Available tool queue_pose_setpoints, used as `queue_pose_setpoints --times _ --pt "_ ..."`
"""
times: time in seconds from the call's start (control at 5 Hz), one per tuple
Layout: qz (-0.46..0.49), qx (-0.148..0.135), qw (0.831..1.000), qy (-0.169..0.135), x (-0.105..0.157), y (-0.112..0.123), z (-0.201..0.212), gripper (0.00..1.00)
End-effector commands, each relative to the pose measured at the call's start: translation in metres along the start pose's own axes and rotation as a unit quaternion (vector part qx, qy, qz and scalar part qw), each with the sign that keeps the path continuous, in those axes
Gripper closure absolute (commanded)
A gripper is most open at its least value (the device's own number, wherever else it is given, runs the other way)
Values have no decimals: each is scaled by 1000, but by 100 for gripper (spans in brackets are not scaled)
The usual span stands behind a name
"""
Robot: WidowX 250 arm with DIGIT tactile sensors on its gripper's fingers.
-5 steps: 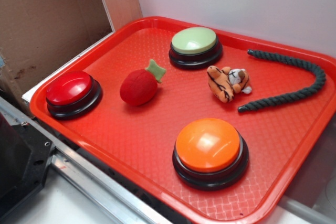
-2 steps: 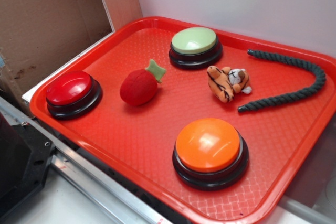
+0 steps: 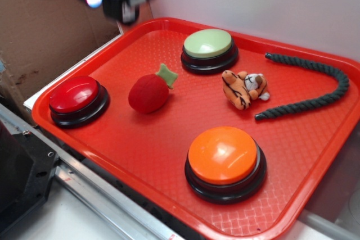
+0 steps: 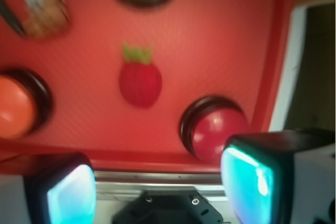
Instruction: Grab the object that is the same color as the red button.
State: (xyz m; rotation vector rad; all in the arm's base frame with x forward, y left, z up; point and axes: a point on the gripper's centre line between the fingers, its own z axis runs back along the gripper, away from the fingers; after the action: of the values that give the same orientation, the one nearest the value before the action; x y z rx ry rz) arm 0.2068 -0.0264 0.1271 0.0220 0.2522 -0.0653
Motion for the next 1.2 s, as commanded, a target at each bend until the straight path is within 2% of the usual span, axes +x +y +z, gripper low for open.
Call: queue_pose_setpoints --times 0.0,0.2,0.4,0.6,0.8,1.0 --pt "-15 -23 1000 10 16 7 -54 0" --pt "-29 -27 999 8 37 8 -65 0" --pt "-31 -29 999 25 44 15 -79 0" --pt "-53 -35 996 55 49 8 -102 0" --pt "-62 -42 996 50 47 -2 -101 0" --pt "-62 -44 995 65 46 -5 -110 0"
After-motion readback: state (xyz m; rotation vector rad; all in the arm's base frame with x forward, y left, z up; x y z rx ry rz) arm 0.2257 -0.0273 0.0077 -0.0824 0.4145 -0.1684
